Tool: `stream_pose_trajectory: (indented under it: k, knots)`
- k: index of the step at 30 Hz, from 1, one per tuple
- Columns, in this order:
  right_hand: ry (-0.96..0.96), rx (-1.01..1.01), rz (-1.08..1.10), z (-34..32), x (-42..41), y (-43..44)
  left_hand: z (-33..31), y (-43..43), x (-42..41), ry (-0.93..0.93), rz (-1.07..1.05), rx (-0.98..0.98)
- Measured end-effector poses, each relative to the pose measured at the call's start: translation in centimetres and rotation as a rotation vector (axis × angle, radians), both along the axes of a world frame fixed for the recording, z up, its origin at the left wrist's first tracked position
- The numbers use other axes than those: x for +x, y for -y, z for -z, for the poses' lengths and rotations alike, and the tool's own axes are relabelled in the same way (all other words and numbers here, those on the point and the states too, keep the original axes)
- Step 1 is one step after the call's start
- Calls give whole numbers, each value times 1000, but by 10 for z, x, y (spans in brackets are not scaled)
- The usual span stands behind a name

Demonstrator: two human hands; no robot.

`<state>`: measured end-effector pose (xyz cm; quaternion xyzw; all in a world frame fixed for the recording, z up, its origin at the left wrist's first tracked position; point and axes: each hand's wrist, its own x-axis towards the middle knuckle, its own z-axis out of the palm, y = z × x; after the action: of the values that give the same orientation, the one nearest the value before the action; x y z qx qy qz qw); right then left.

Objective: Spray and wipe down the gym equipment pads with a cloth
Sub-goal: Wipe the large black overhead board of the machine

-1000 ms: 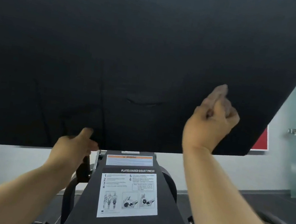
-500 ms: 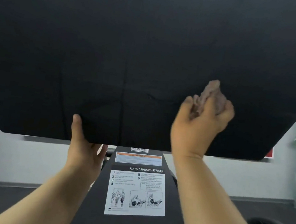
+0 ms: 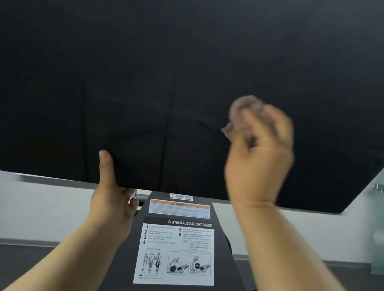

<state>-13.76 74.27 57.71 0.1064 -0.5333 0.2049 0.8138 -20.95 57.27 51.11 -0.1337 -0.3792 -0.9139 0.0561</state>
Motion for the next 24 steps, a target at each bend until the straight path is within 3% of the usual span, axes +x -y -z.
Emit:
stream_pose_trajectory:
  k: [6,12,17,24]
  knots:
    - [201,300,67,36,-26,35,3,5,-2,-37,33,1]
    - [180,201,247,16,-5,6,5,5,-6,-24,44,9]
    - [279,313,226,55,-27,13,6,7,-5,-29,60,1]
    - [106,360,109,3,9,38,5,7,-6,-35,52,6]
